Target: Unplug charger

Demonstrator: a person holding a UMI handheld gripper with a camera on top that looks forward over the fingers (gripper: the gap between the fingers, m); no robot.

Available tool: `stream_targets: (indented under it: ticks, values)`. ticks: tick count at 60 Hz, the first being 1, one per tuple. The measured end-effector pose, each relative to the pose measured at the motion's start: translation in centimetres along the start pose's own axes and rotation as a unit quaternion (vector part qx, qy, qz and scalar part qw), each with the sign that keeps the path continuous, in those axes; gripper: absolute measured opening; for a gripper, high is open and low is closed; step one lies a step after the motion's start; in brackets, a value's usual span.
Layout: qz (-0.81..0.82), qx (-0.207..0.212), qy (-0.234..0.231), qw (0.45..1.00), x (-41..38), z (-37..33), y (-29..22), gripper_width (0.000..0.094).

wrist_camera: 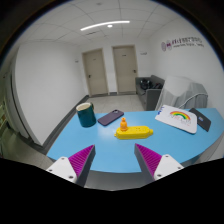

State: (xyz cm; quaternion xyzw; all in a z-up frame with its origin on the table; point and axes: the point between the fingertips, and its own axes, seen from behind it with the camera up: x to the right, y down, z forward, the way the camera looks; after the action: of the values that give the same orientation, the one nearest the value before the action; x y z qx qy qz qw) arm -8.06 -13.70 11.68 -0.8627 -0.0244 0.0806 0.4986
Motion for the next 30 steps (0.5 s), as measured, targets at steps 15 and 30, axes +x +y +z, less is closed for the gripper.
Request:
stream_targets:
  ticks: [15,30]
  values:
    - [-0.012,0.025,0.019,0.999,-0.7,6.7,-2.7,0.0816]
    - [-0.006,0.002,0.031,0.999,2.5,18.3,-2.4,0.064]
